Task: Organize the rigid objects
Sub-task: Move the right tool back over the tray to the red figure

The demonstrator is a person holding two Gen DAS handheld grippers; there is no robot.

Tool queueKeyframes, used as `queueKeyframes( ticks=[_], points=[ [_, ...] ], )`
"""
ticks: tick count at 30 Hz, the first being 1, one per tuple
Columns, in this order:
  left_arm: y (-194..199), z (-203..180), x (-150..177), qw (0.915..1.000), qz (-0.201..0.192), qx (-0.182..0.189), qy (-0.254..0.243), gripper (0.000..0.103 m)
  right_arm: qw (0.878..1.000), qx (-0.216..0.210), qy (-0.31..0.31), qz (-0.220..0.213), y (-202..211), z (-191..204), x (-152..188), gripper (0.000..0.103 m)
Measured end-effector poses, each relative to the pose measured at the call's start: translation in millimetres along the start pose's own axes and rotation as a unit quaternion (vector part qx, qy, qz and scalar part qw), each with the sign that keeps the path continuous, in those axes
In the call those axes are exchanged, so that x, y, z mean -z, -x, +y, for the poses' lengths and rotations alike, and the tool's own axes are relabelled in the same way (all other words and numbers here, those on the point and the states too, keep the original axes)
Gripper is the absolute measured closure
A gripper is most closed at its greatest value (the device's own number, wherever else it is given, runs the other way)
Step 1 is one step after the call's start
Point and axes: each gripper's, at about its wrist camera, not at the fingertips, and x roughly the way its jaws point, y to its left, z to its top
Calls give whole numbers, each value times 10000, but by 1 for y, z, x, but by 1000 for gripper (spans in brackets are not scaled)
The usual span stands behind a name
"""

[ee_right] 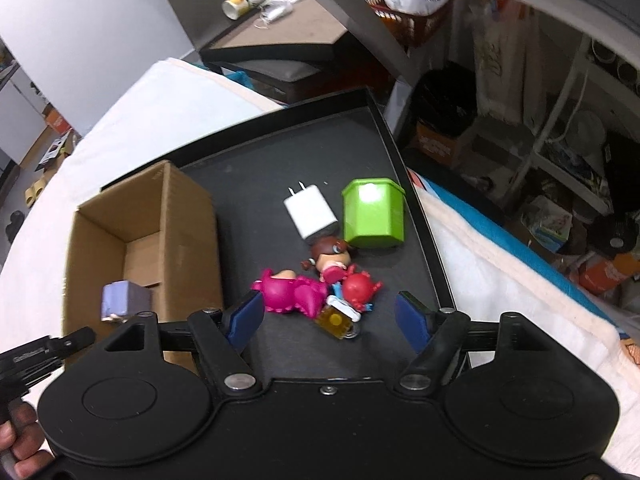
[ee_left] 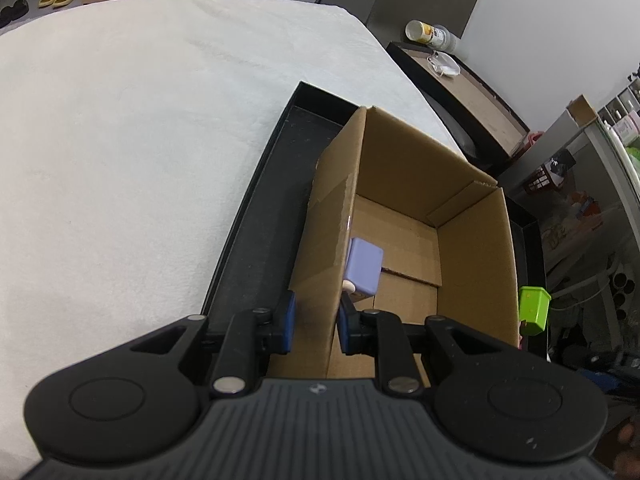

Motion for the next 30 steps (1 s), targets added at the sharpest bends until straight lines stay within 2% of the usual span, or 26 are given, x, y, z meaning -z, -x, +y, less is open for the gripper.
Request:
queueKeyframes(
  ticks=[8,14,19,26,30],
  points=[
    [-1,0,0,10000,1,-11,-43,83,9987,21,-488,163,-36,-25,2,32],
    [-2,-2,-1,10000,2,-16,23,83,9976,-28,-676,109,-50,-33,-1,32],
    [-4,-4,-3,9999,8,-98,31,83,9957,-11,-884,283,-69,-42,-2,33],
    [-5,-6,-2,9999,13,-168,16,83,9953,-121,-861,417,-81,-40,-4,33],
    [-5,-7,-2,9998,18,-197,-11,83,9955,8,-813,477,-87,-36,-4,33]
  ],
)
